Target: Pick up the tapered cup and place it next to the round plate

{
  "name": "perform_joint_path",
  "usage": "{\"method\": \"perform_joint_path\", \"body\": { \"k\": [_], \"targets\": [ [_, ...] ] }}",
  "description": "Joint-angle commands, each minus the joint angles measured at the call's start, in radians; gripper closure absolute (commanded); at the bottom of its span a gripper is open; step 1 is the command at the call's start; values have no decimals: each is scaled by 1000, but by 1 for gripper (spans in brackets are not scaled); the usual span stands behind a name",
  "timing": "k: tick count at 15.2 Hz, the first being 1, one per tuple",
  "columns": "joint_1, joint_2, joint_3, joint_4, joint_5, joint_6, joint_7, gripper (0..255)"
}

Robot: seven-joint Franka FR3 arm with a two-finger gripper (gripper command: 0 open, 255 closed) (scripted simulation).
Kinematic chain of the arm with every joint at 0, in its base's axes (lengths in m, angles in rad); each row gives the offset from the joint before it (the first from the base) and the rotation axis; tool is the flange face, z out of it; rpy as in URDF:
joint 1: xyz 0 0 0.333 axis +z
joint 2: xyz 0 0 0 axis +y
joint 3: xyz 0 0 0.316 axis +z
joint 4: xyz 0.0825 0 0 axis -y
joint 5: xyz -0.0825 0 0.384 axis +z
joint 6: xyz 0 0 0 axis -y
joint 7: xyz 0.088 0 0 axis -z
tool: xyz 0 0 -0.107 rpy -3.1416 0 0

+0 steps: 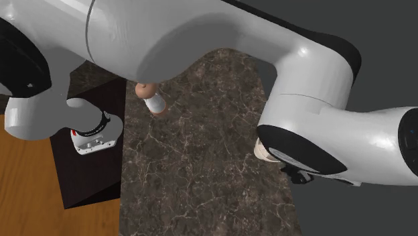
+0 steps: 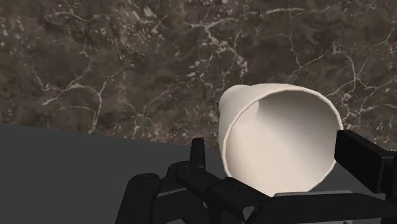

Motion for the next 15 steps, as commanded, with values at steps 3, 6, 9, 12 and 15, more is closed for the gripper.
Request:
{"method": "perform_joint_path", "body": {
  "k": [3, 6, 9, 12, 15],
  "targets": [
    [-65, 120, 18, 153, 38, -35, -10, 0],
    [-53, 123, 15, 115, 44, 2, -17, 0],
    [-44, 128, 16, 82, 50, 39, -23, 0],
    [-43, 129, 17, 75, 50, 46, -24, 0],
    [-45, 128, 20, 75, 49, 46, -23, 0]
  ]
}}
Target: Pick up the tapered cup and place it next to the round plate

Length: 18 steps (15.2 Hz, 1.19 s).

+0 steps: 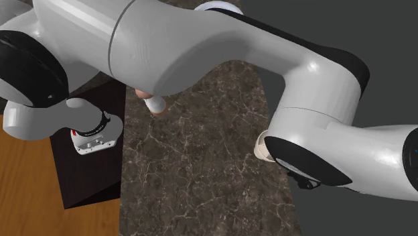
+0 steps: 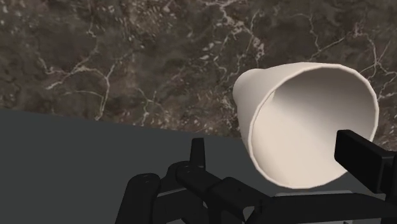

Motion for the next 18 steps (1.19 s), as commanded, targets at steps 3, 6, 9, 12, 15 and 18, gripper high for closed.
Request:
{"method": "perform_joint_path", "body": {
  "k": [3, 6, 9, 12, 15, 18],
  "targets": [
    [-6, 65, 8, 15, 2, 26, 6, 255],
    [7, 55, 9, -10, 1, 43, 11, 255],
    [30, 22, 4, -63, -8, 63, 16, 255],
    [-2, 55, 8, -9, 0, 40, 2, 255],
    [-6, 46, 6, 18, -7, 6, 10, 255],
    [-8, 40, 0, 48, -9, -29, 16, 255]
  ]
}}
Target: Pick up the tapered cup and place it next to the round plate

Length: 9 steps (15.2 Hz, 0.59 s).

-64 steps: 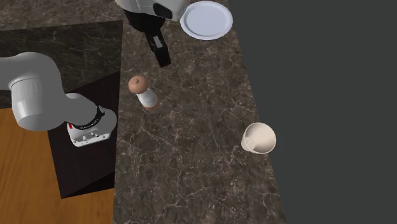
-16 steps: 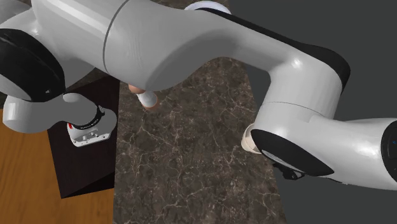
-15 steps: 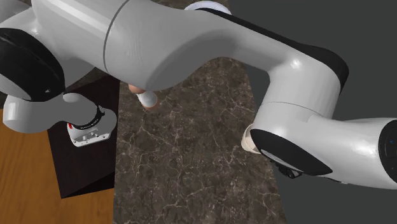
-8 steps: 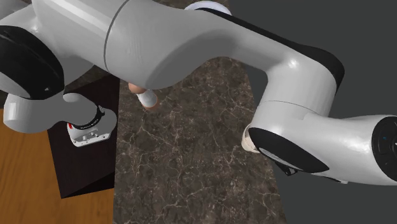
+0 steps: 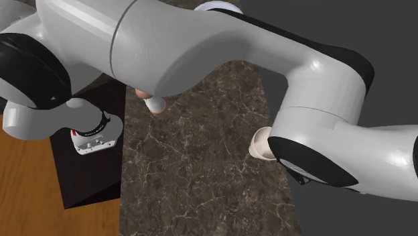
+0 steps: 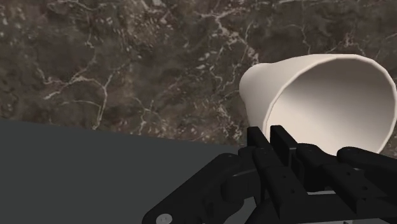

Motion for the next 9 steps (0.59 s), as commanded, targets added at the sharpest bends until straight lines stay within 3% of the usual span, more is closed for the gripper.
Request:
{"method": "perform_joint_path", "body": {
  "k": [1, 9],
  "targets": [
    [-2, 24, 0, 25, 0, 16, 8, 255],
    [-13, 25, -19, 133, 5, -90, 25, 255]
  ]
}}
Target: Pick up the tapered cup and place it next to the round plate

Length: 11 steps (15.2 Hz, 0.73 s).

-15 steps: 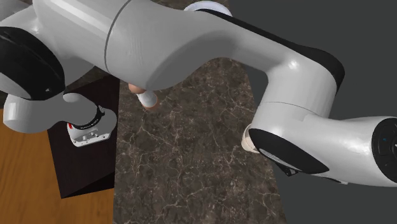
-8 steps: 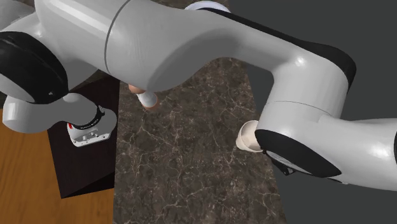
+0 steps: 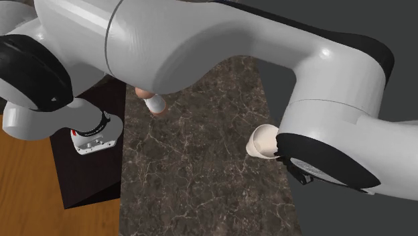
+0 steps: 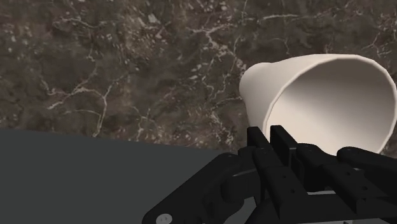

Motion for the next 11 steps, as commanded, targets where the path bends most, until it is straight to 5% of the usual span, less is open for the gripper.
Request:
{"method": "perform_joint_path", "body": {
  "k": [1, 2, 11],
  "targets": [
    [-10, 9, 0, 63, 7, 11, 5, 255],
    [-11, 11, -3, 74, 9, 0, 7, 255],
    [258, -329, -33, -385, -116, 158, 144, 255]
  ]
}}
